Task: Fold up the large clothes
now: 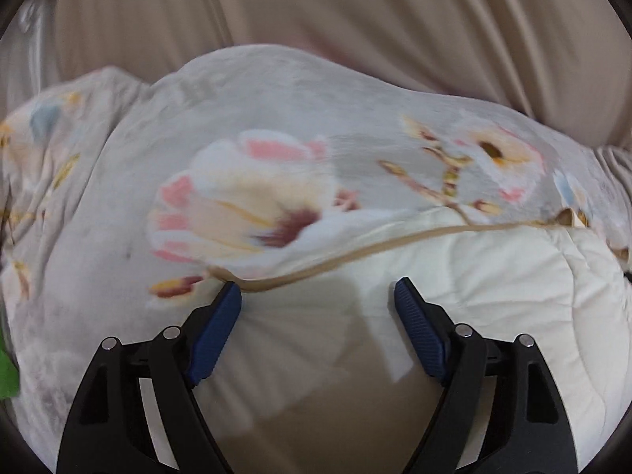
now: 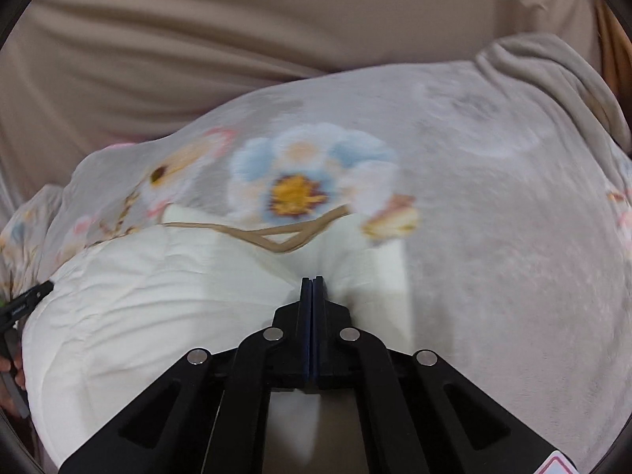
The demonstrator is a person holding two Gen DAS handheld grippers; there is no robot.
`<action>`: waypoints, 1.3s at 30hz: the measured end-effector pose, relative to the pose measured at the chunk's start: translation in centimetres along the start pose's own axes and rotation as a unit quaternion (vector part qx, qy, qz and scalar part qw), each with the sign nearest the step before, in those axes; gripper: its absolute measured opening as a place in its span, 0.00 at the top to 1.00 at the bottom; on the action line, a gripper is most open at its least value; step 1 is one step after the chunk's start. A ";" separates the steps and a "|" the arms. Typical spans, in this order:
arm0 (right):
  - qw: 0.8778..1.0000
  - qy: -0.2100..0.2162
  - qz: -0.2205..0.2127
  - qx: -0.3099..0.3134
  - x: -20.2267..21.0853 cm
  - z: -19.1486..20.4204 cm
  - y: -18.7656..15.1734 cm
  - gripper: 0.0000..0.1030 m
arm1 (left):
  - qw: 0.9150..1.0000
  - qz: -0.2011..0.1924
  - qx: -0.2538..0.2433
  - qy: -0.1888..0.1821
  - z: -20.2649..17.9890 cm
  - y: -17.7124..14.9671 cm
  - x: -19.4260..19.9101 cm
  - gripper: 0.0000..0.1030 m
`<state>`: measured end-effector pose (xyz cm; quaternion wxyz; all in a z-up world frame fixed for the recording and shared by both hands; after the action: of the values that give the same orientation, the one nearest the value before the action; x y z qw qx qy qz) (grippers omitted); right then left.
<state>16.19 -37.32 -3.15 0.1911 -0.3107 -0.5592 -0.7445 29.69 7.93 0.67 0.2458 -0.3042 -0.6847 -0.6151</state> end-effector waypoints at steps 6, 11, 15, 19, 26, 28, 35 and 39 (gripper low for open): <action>0.999 0.009 0.025 -0.019 -1.3 -1.0 -0.9 1.00 | 0.986 0.063 0.145 -0.050 5.8 -0.8 -2.7 0.11; 1.000 -0.010 0.025 -0.001 -1.6 -0.4 -0.9 1.00 | 0.995 0.039 0.089 0.005 3.9 -0.7 -1.9 0.11; 1.000 0.001 -0.018 -0.013 0.8 -0.7 -0.3 0.88 | 0.995 0.005 0.097 -0.002 4.3 0.0 0.3 0.13; 0.996 -0.007 -0.087 -0.034 4.5 -1.4 1.6 0.40 | 0.993 -0.005 0.115 -0.028 4.7 0.8 1.8 0.13; 1.000 0.005 0.028 0.003 -1.2 0.5 2.2 0.84 | 0.996 0.049 0.075 -0.021 2.6 0.9 -0.3 0.64; 1.000 0.010 0.006 0.011 -0.4 1.2 2.5 0.90 | 0.997 0.028 0.065 -0.014 2.4 1.7 0.6 0.88; 1.000 -0.013 -0.007 -0.007 -1.0 -0.1 2.7 0.92 | 0.999 0.041 0.023 0.020 0.9 1.3 -2.4 0.88; 0.998 0.006 0.040 -0.038 -3.5 -1.3 1.4 0.91 | 0.998 0.046 0.001 0.053 0.4 1.1 -3.8 0.88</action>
<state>19.31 -39.15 -4.78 0.2121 -0.3359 -0.5165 -0.7585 33.09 7.91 -1.33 0.3099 -0.3020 -0.6570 -0.6174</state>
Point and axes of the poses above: each gripper's, at about its wrist camera, not at the fingertips, and x roughly against the way its jaws point, z to its left, y to its top, the point moved 4 cm from there along -x, roughly the way its jaws point, and after that the axes turned 5 degrees about x, right-handed, at the moved point
